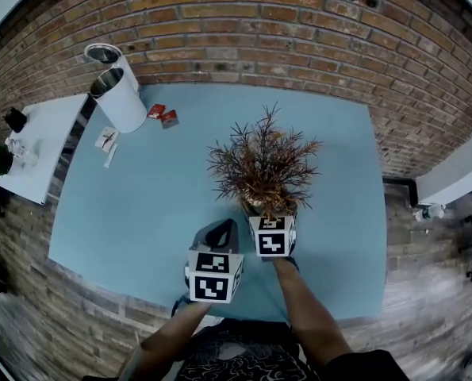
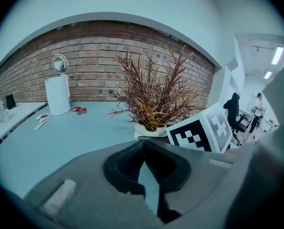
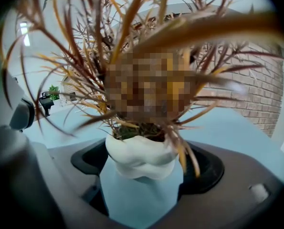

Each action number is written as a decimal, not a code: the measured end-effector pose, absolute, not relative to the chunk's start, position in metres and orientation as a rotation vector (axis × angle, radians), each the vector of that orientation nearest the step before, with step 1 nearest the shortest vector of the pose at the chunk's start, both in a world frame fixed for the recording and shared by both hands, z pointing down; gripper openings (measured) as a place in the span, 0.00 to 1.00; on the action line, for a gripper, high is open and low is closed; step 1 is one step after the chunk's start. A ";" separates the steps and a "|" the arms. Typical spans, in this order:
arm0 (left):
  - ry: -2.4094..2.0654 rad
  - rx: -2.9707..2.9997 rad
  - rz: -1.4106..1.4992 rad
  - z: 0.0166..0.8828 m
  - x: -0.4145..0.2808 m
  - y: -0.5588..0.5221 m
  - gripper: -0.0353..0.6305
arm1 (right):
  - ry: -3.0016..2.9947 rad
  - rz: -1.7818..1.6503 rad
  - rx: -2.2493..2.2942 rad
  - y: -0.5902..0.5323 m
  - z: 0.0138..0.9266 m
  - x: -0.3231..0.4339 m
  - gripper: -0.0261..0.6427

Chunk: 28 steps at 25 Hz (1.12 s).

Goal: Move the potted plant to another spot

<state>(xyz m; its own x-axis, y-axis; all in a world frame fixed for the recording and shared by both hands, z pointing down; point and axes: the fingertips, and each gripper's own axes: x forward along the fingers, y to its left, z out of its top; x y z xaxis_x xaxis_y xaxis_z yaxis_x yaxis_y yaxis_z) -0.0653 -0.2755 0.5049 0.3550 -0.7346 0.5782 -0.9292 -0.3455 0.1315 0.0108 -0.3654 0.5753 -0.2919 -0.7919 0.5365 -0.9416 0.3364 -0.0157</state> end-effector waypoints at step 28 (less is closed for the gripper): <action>-1.411 2.237 0.574 0.498 -0.074 -0.237 0.05 | -2.116 0.474 1.602 -0.313 0.575 0.012 0.73</action>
